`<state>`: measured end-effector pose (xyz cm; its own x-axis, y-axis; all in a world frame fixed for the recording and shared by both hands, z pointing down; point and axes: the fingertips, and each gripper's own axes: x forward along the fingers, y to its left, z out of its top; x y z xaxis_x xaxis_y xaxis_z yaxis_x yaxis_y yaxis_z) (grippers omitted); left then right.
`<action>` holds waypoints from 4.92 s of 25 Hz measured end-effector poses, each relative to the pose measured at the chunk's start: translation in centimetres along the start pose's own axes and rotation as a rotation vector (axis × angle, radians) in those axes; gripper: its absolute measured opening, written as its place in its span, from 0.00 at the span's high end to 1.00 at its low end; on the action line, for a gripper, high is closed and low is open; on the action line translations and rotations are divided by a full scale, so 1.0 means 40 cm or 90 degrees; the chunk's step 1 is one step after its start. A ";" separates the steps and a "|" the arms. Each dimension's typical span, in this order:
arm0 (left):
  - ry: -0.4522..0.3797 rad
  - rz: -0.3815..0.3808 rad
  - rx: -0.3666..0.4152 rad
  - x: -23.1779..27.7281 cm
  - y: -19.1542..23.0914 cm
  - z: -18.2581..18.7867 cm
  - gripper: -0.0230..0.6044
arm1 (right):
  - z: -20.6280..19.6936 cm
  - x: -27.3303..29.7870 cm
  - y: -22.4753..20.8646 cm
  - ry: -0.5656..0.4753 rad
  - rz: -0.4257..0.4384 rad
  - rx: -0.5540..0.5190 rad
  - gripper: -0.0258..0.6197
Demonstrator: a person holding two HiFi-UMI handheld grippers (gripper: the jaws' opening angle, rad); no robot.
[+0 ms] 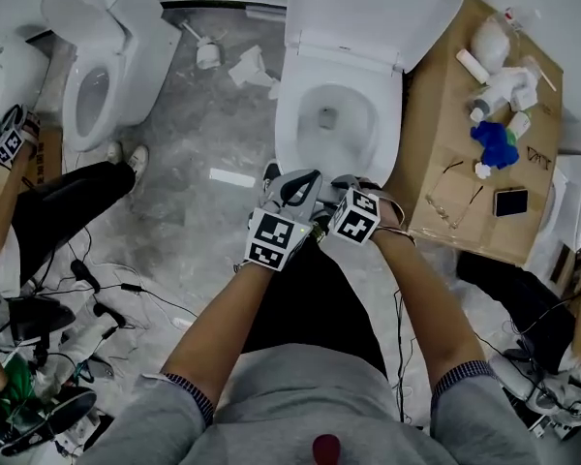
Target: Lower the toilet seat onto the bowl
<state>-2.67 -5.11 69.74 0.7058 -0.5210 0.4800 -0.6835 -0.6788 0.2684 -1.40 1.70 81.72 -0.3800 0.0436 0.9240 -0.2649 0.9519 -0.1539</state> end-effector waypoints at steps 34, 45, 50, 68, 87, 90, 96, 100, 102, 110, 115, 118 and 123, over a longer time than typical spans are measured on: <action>0.096 0.022 -0.057 0.078 0.117 -0.305 0.95 | -0.124 0.364 0.014 0.040 -0.021 0.133 0.63; 0.083 0.030 -0.061 0.081 0.144 -0.299 0.95 | -0.138 0.400 0.009 0.051 -0.030 0.150 0.63; 0.090 0.032 -0.063 0.077 0.147 -0.314 0.95 | -0.140 0.406 0.008 0.052 -0.030 0.148 0.63; 0.012 0.022 -0.014 0.003 0.120 -0.049 0.95 | 0.031 -0.024 -0.078 -0.218 -0.147 0.277 0.65; -0.129 -0.098 0.085 -0.201 -0.088 0.436 0.95 | 0.262 -0.789 -0.086 -0.565 -0.319 0.279 0.94; -0.150 -0.108 0.115 -0.244 -0.120 0.510 0.95 | 0.307 -0.897 -0.063 -0.602 -0.328 0.254 0.94; -0.175 -0.123 0.108 -0.318 -0.178 0.632 0.95 | 0.362 -1.051 -0.019 -0.636 -0.346 0.213 0.94; -0.188 -0.123 0.127 -0.356 -0.218 0.704 0.95 | 0.375 -1.133 0.004 -0.664 -0.354 0.213 0.94; -0.191 -0.122 0.158 -0.370 -0.238 0.725 0.95 | 0.382 -1.169 0.017 -0.676 -0.361 0.210 0.94; -0.216 -0.153 0.156 -0.410 -0.301 0.820 0.95 | 0.397 -1.285 0.037 -0.727 -0.367 0.205 0.94; -0.231 -0.167 0.166 -0.443 -0.343 0.896 0.95 | 0.417 -1.337 0.053 -0.744 -0.369 0.188 0.94; -0.252 -0.183 0.165 -0.457 -0.356 0.940 0.95 | 0.425 -1.368 0.053 -0.746 -0.377 0.182 0.94; -0.275 -0.192 0.188 -0.464 -0.362 0.987 0.95 | 0.433 -1.411 0.038 -0.743 -0.390 0.180 0.94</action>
<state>1.47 -6.04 23.95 0.9146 -0.4040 0.0186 -0.4043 -0.9121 0.0674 4.28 -4.56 23.27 -0.6240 -0.7794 0.0558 -0.7813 0.6237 -0.0243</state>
